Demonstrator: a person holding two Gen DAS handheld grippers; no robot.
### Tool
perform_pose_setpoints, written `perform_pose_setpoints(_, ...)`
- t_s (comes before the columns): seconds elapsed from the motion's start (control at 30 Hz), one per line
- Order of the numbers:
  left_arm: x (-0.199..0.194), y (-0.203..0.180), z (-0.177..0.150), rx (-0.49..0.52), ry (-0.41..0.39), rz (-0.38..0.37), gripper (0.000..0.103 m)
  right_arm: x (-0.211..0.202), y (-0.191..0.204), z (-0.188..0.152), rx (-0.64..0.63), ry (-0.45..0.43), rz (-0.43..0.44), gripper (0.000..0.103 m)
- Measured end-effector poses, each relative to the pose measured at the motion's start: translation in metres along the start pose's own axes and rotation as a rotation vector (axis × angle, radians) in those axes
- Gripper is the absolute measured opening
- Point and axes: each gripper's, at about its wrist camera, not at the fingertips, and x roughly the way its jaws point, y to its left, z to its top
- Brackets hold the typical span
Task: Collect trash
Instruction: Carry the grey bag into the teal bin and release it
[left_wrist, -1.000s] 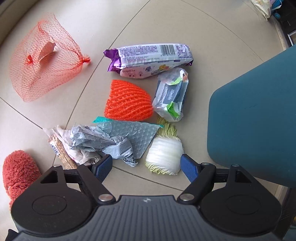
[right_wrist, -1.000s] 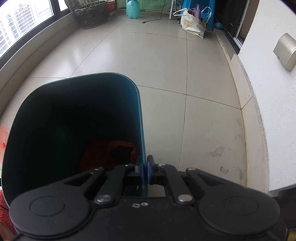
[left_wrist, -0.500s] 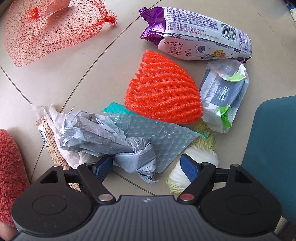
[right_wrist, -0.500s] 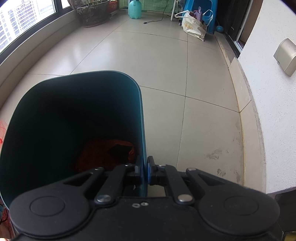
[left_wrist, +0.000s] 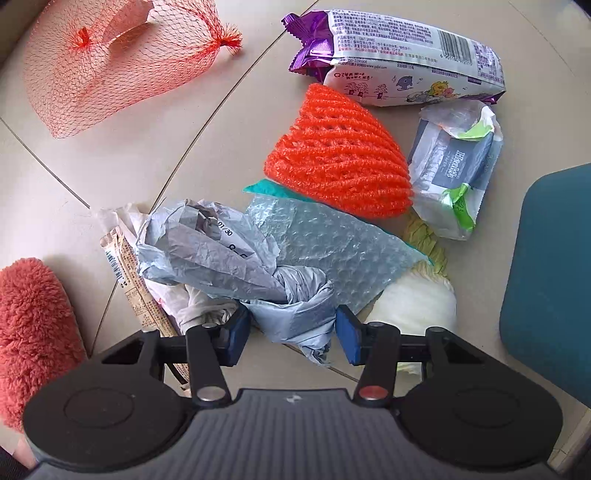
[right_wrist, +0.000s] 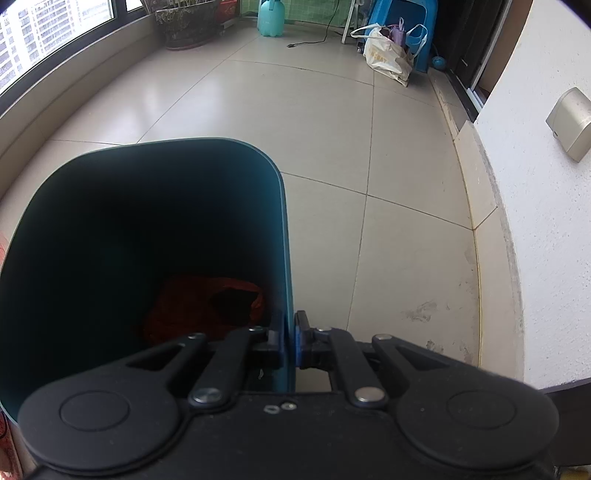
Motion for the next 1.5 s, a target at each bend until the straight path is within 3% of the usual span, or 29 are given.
perform_pose_setpoints(0.3, -0.109, -0.027, -0.011, 0.105, -0.11, -0.067, 0.049, -0.002, -0.002, -0.002, 0.002, -0.007, 0.009, 0.004)
perform_pose_setpoints(0.6, -0.24, -0.07, -0.033, 0.203, -0.289, -0.284, 0.05, -0.003, -0.009, -0.001, 0.015, -0.01, 0.026, 0.004)
perform_pose_setpoints(0.8, -0.29, -0.116, -0.053, 0.326, -0.36, -0.324, 0.05, -0.004, -0.011, 0.0, 0.017, -0.01, 0.032, 0.003)
perform_pose_setpoints(1.1, -0.291, -0.203, -0.064, 0.509, -0.401, -0.296, 0.05, -0.003, -0.012, 0.0, 0.014, -0.01, 0.032, 0.003)
perform_pose_setpoints(1.27, -0.261, -0.243, -0.055, 0.555, -0.372, -0.247, 0.05, -0.003, -0.012, -0.001, 0.014, -0.012, 0.032, 0.003)
perform_pose_setpoints(1.5, -0.22, -0.271, -0.049, 0.584, -0.317, -0.176, 0.05, -0.002, -0.013, -0.002, 0.009, -0.014, 0.035, 0.003)
